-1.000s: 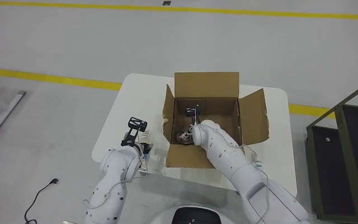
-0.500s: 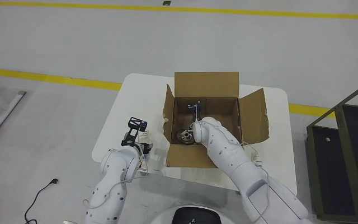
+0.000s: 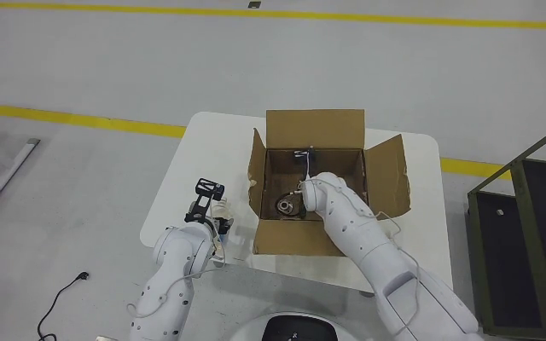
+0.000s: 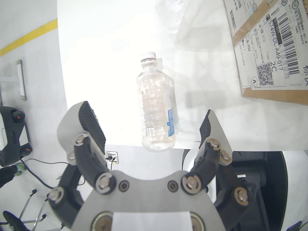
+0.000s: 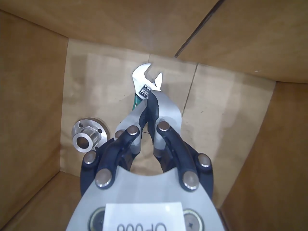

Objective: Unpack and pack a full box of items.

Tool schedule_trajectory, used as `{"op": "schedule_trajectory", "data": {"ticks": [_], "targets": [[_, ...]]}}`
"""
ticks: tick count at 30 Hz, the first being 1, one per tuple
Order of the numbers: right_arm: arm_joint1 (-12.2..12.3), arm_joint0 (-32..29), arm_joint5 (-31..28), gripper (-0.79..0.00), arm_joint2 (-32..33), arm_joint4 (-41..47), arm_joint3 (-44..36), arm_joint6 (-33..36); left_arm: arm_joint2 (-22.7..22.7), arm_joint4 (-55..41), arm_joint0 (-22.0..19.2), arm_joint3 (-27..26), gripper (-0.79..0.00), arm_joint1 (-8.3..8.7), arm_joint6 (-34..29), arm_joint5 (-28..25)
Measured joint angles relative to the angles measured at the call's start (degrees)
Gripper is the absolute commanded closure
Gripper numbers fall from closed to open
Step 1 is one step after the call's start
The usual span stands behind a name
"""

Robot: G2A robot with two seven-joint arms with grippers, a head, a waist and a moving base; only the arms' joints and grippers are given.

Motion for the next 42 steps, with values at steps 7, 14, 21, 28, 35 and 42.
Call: {"op": "schedule_trajectory", "data": {"ticks": [7, 14, 21, 28, 35, 42], "targets": [[0.9, -2.6, 0.4, -0.597, 1.05, -1.51, -6.53, 2.99, 0.0, 0.0, 0.0, 0.0, -0.785, 0.0, 0.0, 0.0], [0.77, -3.32, 2.01, -0.785, 0.54, -2.9, -8.74, 5.31, 0.0, 0.0, 0.0, 0.0, -0.785, 0.0, 0.0, 0.0], [0.77, -3.31, 1.98, -0.785, 0.54, -2.89, -8.71, 5.27, 0.0, 0.0, 0.0, 0.0, -0.785, 0.0, 0.0, 0.0], [0.93, -3.04, 0.81, -0.785, 0.77, -3.88, -9.04, 6.27, 0.0, 0.0, 0.0, 0.0, -0.785, 0.0, 0.0, 0.0], [0.26, 1.53, 2.0, -0.785, 0.46, -4.51, -8.11, 17.1, 0.0, 0.0, 0.0, 0.0, -0.785, 0.0, 0.0, 0.0], [-0.99, 5.37, 2.3, -0.785, -0.77, -4.28, -4.31, 25.14, 0.0, 0.0, 0.0, 0.0, -0.785, 0.0, 0.0, 0.0]]}}
